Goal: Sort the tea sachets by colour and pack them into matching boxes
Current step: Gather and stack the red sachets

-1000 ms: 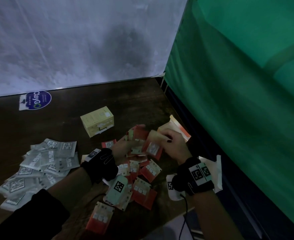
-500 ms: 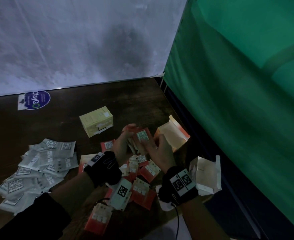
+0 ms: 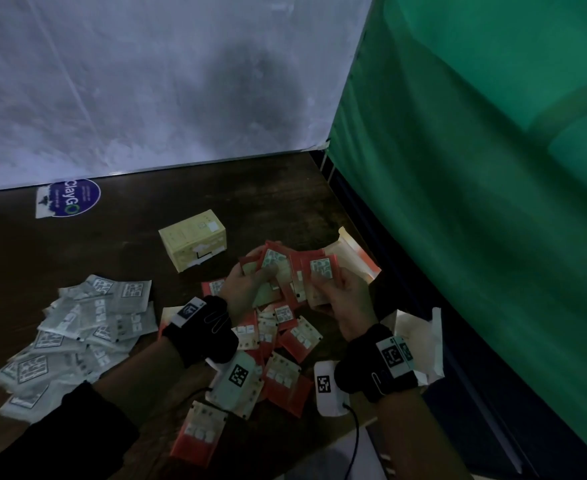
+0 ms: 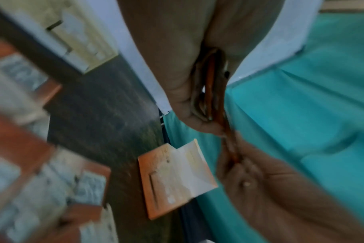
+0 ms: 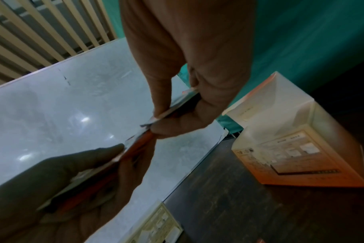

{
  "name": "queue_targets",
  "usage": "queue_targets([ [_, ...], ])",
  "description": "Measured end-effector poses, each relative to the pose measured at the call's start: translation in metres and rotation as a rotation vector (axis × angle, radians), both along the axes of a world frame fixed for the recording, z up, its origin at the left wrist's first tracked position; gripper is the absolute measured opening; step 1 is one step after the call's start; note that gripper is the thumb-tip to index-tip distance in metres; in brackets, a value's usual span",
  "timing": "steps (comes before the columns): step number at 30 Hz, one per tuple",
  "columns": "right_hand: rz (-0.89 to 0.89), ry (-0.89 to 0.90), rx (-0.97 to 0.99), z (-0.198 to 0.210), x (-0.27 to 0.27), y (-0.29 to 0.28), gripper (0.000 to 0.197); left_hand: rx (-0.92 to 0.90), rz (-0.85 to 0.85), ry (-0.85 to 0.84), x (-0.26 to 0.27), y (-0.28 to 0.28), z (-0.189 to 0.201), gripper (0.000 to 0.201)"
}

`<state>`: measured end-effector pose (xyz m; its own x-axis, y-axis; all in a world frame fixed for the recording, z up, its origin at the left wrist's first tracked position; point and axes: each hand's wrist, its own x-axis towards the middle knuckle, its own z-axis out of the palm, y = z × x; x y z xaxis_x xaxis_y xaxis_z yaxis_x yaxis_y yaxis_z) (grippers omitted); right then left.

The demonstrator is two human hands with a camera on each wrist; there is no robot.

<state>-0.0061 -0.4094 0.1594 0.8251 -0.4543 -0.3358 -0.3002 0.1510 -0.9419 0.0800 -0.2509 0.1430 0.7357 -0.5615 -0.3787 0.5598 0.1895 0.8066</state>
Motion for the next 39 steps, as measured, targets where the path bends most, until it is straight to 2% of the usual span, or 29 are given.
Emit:
queue_targets([
  [4, 0.160, -0.039, -0.010, 0.009, -0.002, -0.009, 0.033, 0.086, -0.105, -0.056, 0.005, 0.002, 0.003, 0.025],
  [7, 0.250, -0.023, 0.038, 0.013, -0.001, -0.010, 0.029, 0.099, -0.155, -0.052, 0.009, 0.001, 0.006, 0.013],
  [11, 0.238, -0.006, 0.179, 0.012, 0.001, 0.000, 0.020, 0.041, -0.061, -0.036, 0.005, -0.002, 0.008, 0.021],
  [13, 0.222, -0.003, 0.220, 0.008, 0.001, 0.006, 0.019, -0.007, 0.009, 0.055, 0.004, -0.002, 0.010, 0.039],
  [15, 0.183, -0.018, 0.238, 0.005, 0.001, 0.009, 0.019, 0.003, 0.034, 0.078, 0.004, -0.002, 0.013, 0.030],
  [17, 0.120, -0.025, 0.277, 0.003, 0.000, 0.010, 0.019, 0.023, 0.010, 0.020, 0.004, -0.002, 0.014, 0.018],
  [20, 0.042, -0.045, 0.336, 0.001, 0.000, 0.010, 0.019, 0.028, 0.001, -0.094, -0.001, -0.004, 0.017, 0.021],
  [22, -0.007, -0.051, 0.328, -0.001, 0.001, 0.012, 0.023, 0.056, 0.024, -0.151, -0.001, -0.005, 0.015, 0.023],
  [25, -0.052, -0.068, 0.293, -0.001, 0.001, 0.011, 0.025, 0.070, 0.008, -0.148, -0.001, -0.003, 0.016, 0.026],
  [29, 0.029, -0.076, 0.153, 0.005, -0.003, 0.000, 0.025, 0.053, -0.099, 0.049, 0.002, 0.002, 0.024, 0.031],
  [31, 0.081, -0.054, 0.081, 0.009, -0.005, -0.008, 0.024, -0.005, -0.107, 0.155, 0.004, 0.005, 0.026, 0.045],
  [33, 0.120, -0.038, 0.043, 0.011, -0.006, -0.015, 0.024, -0.028, -0.152, 0.172, 0.007, 0.006, 0.024, 0.052],
  [39, 0.192, -0.031, 0.023, 0.015, -0.002, -0.018, 0.026, 0.078, -0.306, 0.146, 0.005, 0.004, 0.025, 0.025],
])
